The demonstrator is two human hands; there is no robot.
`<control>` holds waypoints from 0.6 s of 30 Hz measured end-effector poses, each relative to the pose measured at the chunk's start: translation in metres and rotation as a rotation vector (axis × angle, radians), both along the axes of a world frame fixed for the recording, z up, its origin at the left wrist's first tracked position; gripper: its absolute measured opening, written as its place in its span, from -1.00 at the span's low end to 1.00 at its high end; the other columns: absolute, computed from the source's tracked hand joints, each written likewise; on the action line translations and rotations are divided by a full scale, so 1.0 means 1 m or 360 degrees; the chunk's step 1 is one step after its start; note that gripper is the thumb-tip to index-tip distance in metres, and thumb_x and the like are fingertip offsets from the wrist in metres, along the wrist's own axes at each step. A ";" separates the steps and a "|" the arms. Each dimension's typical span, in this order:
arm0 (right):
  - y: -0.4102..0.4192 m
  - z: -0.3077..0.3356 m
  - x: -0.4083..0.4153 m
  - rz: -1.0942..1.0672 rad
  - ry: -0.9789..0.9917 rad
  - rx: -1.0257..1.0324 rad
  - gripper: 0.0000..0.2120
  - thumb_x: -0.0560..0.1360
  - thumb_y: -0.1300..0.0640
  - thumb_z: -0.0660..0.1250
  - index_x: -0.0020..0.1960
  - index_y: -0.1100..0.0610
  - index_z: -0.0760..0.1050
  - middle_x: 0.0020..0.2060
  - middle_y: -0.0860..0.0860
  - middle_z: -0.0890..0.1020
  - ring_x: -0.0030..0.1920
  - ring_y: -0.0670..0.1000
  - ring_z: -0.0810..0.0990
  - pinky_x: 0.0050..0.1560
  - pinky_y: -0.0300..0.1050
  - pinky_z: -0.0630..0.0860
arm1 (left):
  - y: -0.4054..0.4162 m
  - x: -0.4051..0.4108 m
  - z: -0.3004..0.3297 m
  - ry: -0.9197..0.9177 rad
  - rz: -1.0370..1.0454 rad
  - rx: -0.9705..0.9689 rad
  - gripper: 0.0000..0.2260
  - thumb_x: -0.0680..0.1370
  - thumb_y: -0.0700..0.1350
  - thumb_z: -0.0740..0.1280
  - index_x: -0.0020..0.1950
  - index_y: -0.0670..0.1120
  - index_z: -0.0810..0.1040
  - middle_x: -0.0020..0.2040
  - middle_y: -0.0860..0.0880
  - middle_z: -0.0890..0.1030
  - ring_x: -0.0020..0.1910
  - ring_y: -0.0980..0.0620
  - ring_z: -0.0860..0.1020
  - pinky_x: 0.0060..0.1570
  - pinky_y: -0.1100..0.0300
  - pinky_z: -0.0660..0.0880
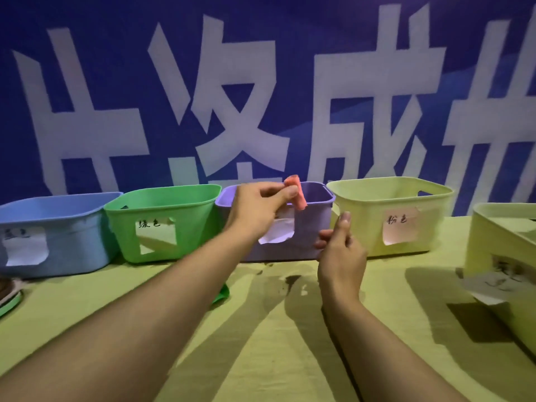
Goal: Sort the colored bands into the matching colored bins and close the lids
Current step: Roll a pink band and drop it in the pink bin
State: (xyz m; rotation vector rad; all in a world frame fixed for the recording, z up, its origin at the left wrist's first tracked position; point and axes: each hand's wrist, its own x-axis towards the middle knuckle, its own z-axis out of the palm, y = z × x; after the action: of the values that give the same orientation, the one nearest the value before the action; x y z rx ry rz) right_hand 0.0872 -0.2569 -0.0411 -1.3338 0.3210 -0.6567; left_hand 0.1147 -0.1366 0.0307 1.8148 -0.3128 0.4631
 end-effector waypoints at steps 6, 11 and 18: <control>-0.016 -0.008 0.007 -0.0210 -0.0070 0.0077 -0.62 0.67 -0.18 0.14 -0.14 0.04 0.52 -0.27 -0.03 0.67 -0.17 0.05 0.62 -0.18 -0.08 0.32 | -0.058 0.051 0.050 -0.0010 -0.0047 0.0614 -0.77 0.56 0.04 0.47 0.11 -0.08 0.73 -0.17 0.09 0.67 -0.19 0.21 0.56 -0.09 0.19 0.50; -0.018 -0.017 0.015 -0.0261 -0.0085 0.0014 -0.80 0.66 -0.11 0.22 -0.03 -0.01 0.48 -0.20 -0.09 0.65 -0.18 -0.02 0.58 -0.20 -0.12 0.34 | -0.107 0.086 0.053 0.0066 -0.0150 0.0941 -0.71 0.56 0.08 0.46 0.14 -0.10 0.73 0.05 -0.06 0.73 0.10 -0.05 0.64 0.20 -0.07 0.58; -0.019 -0.022 0.025 -0.0238 -0.0169 -0.0111 -0.89 0.65 0.00 0.27 -0.06 -0.12 0.40 -0.23 -0.22 0.56 -0.25 -0.18 0.51 -0.22 -0.23 0.32 | -0.138 0.114 0.036 0.0116 -0.0183 0.1040 -0.68 0.59 0.07 0.43 0.21 -0.13 0.70 0.09 -0.07 0.71 0.08 -0.05 0.62 0.06 0.05 0.58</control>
State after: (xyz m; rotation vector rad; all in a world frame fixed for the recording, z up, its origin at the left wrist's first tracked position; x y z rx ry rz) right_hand 0.1126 -0.2755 -0.0633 -1.3448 0.3163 -0.8676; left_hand 0.2287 -0.2746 0.0668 2.4231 -0.5611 0.2205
